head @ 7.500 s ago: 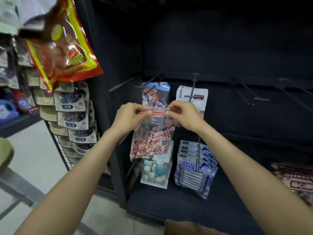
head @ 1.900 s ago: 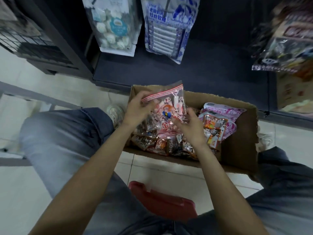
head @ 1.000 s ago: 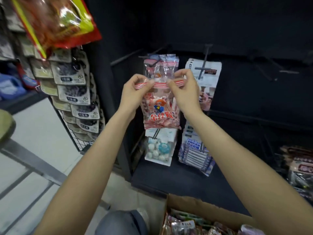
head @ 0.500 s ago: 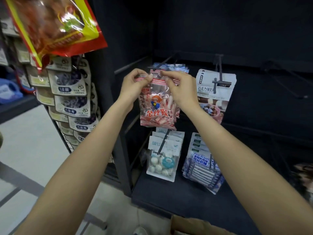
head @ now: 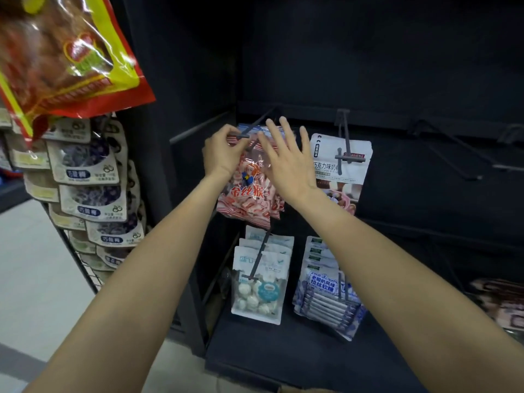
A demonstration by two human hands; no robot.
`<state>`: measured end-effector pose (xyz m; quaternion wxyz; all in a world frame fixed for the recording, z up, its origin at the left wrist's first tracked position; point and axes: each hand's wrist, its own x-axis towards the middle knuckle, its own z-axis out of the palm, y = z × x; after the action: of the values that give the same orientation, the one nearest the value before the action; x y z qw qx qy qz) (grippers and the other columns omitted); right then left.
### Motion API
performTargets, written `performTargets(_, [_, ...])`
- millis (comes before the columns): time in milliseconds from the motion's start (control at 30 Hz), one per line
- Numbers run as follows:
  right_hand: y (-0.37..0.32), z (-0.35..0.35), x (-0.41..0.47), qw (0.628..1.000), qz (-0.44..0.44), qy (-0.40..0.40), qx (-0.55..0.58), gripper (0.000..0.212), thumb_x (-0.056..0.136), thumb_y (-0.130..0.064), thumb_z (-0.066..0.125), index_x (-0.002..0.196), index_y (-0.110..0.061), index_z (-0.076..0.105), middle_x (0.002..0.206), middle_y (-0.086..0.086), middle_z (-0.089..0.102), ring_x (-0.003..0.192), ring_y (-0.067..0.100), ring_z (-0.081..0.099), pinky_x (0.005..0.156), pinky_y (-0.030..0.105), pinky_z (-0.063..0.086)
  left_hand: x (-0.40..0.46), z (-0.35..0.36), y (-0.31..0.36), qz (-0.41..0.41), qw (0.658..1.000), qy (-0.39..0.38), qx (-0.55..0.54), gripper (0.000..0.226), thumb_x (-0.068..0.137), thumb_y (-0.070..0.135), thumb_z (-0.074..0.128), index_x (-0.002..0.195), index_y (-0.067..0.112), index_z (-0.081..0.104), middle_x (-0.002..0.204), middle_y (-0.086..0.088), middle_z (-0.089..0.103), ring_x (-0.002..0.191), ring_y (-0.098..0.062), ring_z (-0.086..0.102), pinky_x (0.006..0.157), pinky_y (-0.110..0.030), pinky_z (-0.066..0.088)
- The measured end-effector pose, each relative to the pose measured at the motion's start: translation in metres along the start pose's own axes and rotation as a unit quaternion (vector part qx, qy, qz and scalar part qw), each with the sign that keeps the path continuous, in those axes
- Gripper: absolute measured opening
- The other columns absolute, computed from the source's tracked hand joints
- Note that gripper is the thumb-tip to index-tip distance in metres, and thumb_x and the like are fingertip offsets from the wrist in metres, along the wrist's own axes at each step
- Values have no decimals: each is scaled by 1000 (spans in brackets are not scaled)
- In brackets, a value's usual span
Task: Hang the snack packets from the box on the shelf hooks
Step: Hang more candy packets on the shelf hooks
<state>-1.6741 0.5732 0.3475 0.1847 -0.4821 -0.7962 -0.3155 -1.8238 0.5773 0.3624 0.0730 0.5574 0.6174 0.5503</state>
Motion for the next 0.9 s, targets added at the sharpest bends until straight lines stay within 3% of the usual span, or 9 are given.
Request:
performTargets(133, [-1,-6,-2,997,6,-64,-53,68,100,-33,36,152,-17,-5,160,5,-10,146,28,-13,114,55,-8,-13,10,2,-34,999,0,1,44,85,32,68,124,17,54,121,-4,61,111,-18,57,97,-38,47])
performTargets(233, [-7,-16,-26,996,23,-86,18,66,100,-34,36,153,-15,1,161,3,-9,147,24,-12,116,52,-5,-49,10,1,-47,999,-25,-9,80,85,18,66,150,15,20,149,-12,31,137,-24,32,113,-34,29])
performTargets(300, [-10,-25,-54,990,28,-70,118,63,99,-27,40,153,-13,10,161,4,3,148,22,-4,118,46,-1,-82,3,5,-64,997,-28,7,86,87,17,64,152,11,7,155,-13,18,143,-26,18,114,-33,19])
performTargets(367, [-13,-34,-92,975,29,-34,219,58,96,-19,47,149,-11,26,156,7,24,147,24,13,118,42,9,-120,-4,10,-58,997,-37,17,76,88,18,62,150,10,17,155,-12,20,142,-26,17,114,-32,17])
performTargets(500, [-15,-35,-196,960,60,20,272,45,87,-16,52,131,-8,54,128,10,58,130,32,43,106,44,34,-214,-11,12,-42,992,-107,-46,40,89,12,58,128,21,52,131,3,51,122,-13,44,101,-27,37])
performTargets(600, [-8,-38,-287,948,111,-67,291,35,89,-18,50,122,-12,60,108,9,67,111,32,55,91,36,41,-287,-5,12,-53,976,-196,-78,26,91,9,55,112,22,61,114,7,60,107,-9,56,89,-22,44])
performTargets(700, [1,-43,-377,906,176,-233,306,28,93,-20,52,119,-17,62,97,10,69,94,33,62,76,37,46,-356,10,4,-25,953,-295,-69,23,93,11,54,110,26,61,108,7,60,96,-3,57,84,-16,45])
performTargets(800, [11,-40,-457,860,197,-371,291,27,95,-25,47,118,-21,61,100,13,70,93,35,65,74,40,49,-417,30,-10,-24,913,-402,-62,23,92,7,56,112,14,64,105,1,66,93,-1,59,84,-12,45])
performTargets(900, [23,-32,-525,834,220,-423,277,26,95,-24,48,115,-23,63,99,13,71,92,34,66,76,39,50,-469,61,-33,-44,878,-476,-17,21,91,11,58,111,13,64,100,4,69,92,-3,63,85,-22,51])
